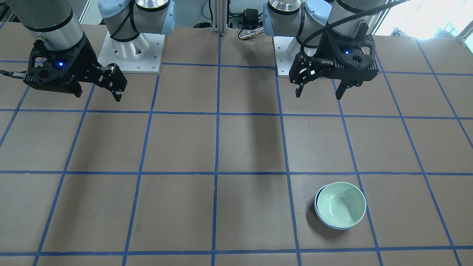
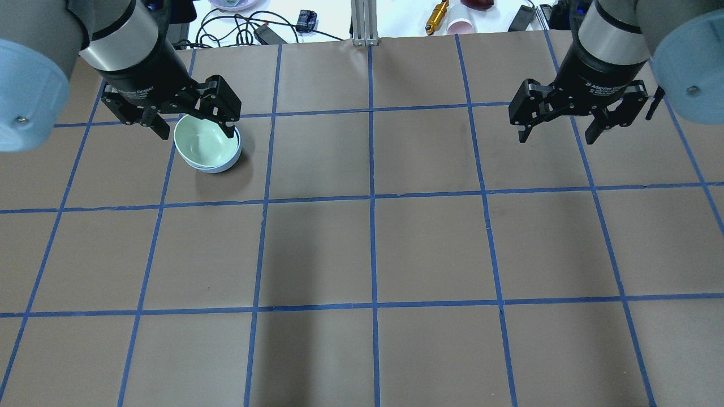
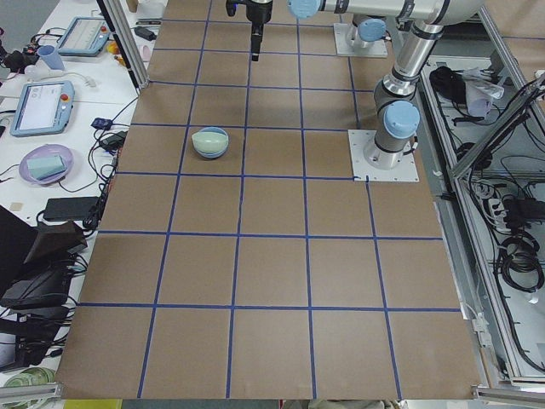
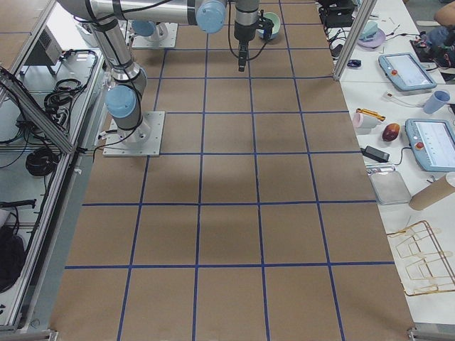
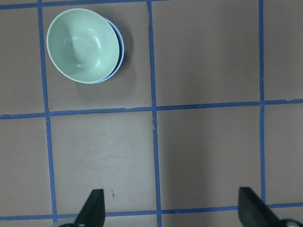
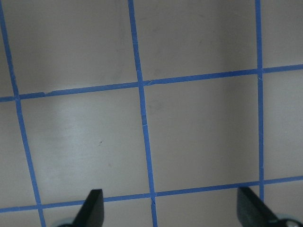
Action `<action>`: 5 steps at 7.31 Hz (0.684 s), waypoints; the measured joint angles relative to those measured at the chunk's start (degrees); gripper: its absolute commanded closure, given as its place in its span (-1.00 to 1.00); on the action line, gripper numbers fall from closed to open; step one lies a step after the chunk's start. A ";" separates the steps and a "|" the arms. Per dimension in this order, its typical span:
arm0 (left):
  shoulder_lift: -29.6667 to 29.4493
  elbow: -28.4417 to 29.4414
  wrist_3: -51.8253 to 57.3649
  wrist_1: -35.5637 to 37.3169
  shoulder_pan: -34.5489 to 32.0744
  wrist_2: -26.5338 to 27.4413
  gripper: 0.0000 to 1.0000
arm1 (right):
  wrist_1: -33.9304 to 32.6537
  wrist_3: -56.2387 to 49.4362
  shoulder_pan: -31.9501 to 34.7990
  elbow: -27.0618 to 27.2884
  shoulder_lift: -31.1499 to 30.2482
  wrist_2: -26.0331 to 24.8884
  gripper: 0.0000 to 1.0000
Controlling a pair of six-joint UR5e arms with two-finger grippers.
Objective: Stack green bowl on blue bowl
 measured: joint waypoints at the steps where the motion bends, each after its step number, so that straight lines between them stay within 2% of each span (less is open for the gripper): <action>1: 0.00 0.14 0.66 0.17 0.00 0.08 -1.00 | 0.00 0.00 0.00 0.00 0.00 0.00 -1.00; 5: 0.47 0.37 1.24 0.21 -0.02 1.43 -1.00 | 0.00 0.00 0.00 0.00 0.00 0.00 -1.00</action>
